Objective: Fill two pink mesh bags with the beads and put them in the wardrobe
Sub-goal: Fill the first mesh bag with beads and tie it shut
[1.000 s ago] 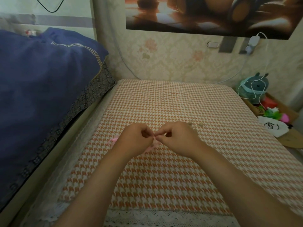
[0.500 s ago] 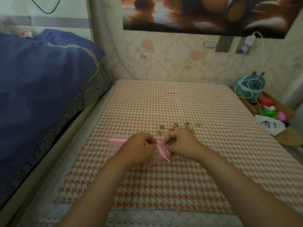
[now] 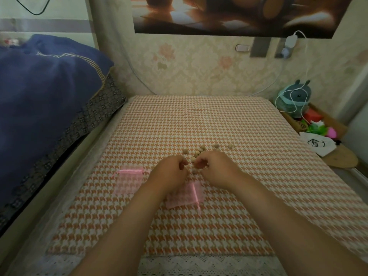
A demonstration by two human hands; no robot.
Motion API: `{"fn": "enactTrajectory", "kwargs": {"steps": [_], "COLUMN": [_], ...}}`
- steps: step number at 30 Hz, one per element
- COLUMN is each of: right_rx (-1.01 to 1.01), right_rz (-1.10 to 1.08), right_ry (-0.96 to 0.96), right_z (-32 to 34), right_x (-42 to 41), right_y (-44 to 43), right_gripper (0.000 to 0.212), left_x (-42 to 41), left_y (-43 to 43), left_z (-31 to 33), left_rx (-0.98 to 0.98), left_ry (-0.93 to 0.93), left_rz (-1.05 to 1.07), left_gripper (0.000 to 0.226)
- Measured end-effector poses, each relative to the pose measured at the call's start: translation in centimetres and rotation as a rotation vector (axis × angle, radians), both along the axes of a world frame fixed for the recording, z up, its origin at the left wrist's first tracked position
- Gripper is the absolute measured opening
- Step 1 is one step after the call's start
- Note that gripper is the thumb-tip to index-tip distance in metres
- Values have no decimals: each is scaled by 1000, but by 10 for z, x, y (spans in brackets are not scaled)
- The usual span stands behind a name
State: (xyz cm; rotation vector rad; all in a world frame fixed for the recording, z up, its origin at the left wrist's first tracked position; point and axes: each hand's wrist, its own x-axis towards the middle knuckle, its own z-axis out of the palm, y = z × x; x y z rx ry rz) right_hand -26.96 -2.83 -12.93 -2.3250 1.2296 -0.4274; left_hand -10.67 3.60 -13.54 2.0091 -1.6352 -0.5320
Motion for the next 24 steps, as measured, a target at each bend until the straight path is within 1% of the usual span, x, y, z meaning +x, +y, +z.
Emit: {"fn": "enactTrajectory", "kwargs": {"steps": [2,5,6,8,11,13,15,17,19,21,22,24], "right_rx": [-63,-133,-138,-127,-92,-72,-63,-20,12,6,11,74], "right_rz": [-2,1,16,48,21,8,-8,-42,-58,-63,-69,-76], "right_ry": [24,74,97,104,41,6,-48,-144,-236,-311,-345,-398], "right_z": [-6,-13,-15,-19,-22,-21,-19,-15,-9,-1,4,12], "right_x": [4,8,10,11,12,11,9,5,0,-6,-10,-16], "right_y": [-3,-9,-10,-11,-11,-11,-10,-8,-1,6,10,18], "right_gripper": [25,9,7,9,14,15,17,16,14,9,9,7], "left_x": [0,-2,-2,-2,-1,-1,-2,-5,-10,-14,-16,-19], "left_y": [-8,-17,-18,-21,-22,-21,-22,-22,-19,-14,-12,-6], "left_z": [-2,-6,-8,-14,-19,-20,-20,-17,-11,-5,-2,3], "left_rx": [3,1,2,-6,-16,-13,-16,-55,-101,-138,-154,-174], "left_ry": [-46,-86,-92,-97,-106,-70,31,198,381,521,559,564], "left_rz": [-18,-59,-65,-73,-69,-62,-45,-12,37,79,86,51], "left_gripper": [33,30,28,22,19,18,13,4,5,5,6,10]}}
